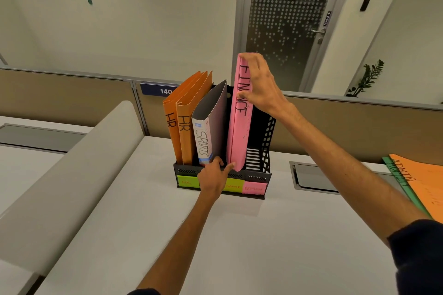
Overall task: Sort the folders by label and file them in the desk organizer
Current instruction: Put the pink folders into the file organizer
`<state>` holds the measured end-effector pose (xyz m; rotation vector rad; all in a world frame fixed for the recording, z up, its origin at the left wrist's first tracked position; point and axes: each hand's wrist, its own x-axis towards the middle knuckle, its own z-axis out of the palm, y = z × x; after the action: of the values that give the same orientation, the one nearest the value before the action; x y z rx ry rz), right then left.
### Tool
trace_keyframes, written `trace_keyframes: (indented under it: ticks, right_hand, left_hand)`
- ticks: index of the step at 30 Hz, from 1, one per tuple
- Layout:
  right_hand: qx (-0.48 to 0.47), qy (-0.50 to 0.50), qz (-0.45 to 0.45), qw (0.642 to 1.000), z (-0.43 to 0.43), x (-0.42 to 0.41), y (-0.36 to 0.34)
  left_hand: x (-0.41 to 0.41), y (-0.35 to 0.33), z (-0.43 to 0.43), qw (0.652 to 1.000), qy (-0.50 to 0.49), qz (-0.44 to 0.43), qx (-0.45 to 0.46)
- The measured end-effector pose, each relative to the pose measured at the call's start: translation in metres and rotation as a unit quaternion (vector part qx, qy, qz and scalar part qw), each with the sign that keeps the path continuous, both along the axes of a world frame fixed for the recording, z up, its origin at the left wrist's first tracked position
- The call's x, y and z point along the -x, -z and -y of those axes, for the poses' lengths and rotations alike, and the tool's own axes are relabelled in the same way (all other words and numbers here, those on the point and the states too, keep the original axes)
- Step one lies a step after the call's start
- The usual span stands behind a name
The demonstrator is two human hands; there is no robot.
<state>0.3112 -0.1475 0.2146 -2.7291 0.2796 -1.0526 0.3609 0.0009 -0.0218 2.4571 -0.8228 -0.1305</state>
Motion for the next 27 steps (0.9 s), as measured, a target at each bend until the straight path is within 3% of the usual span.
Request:
trace_keyframes:
  ticks: [16,21,27]
  right_hand:
    - [0.015,-0.019,0.011,1.000,0.005,0.005,0.008]
    - [-0.018,0.040,0.032,0.999,0.022,0.014,0.022]
    - [-0.025,-0.030,-0.089,0.995,0.013,0.007,0.038]
  left_hand:
    - [-0.003,0.005,0.010,0.999,-0.038,0.018,0.002]
    - [-0.007,0.005,0.015,0.999,-0.040,0.012,0.000]
    - [-0.004,0.008,0.017,0.999,-0.037,0.023,0.004]
